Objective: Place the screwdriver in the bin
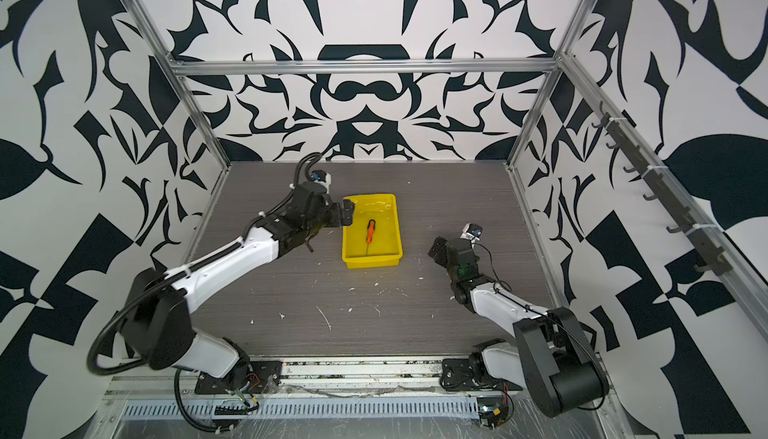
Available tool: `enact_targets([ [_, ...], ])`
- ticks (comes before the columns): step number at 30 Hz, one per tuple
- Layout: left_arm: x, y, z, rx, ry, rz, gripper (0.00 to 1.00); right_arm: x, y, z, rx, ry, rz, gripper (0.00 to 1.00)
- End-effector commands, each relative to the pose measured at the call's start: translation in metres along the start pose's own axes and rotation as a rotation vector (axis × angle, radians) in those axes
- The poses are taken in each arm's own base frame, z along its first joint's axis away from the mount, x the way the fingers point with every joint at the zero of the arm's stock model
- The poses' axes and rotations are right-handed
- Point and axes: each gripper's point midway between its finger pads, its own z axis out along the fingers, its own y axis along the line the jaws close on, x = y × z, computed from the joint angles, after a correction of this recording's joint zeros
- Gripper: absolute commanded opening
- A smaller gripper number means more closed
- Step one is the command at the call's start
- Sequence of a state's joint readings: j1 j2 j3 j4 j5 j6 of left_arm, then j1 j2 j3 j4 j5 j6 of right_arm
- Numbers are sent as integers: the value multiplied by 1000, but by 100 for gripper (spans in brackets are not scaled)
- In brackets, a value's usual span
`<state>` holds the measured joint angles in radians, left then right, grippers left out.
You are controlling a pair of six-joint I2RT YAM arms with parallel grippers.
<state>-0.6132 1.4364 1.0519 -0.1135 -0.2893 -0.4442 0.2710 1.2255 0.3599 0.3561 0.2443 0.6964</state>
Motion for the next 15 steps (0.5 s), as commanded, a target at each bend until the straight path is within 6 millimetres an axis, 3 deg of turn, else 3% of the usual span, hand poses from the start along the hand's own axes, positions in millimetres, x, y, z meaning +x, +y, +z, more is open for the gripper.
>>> enact_targets([
  [1,8,53,-19,-169,-91,18,100,-14,11,-2,-21,-40,-6,95],
  [5,40,90,-41,-251,-88,31,100,-13,8,0,-8,-41,-14,95],
  [9,66,110,-55,-286,-82,87,100,-12,2,3,27,-41,-43,96],
  [12,73,123,-68,-308,-142,115,100,-16,-2,1,53,-58,-75,96],
  [15,75,120,-79,-266,-170,138,100,-24,-6,-4,75,-97,-106,96],
])
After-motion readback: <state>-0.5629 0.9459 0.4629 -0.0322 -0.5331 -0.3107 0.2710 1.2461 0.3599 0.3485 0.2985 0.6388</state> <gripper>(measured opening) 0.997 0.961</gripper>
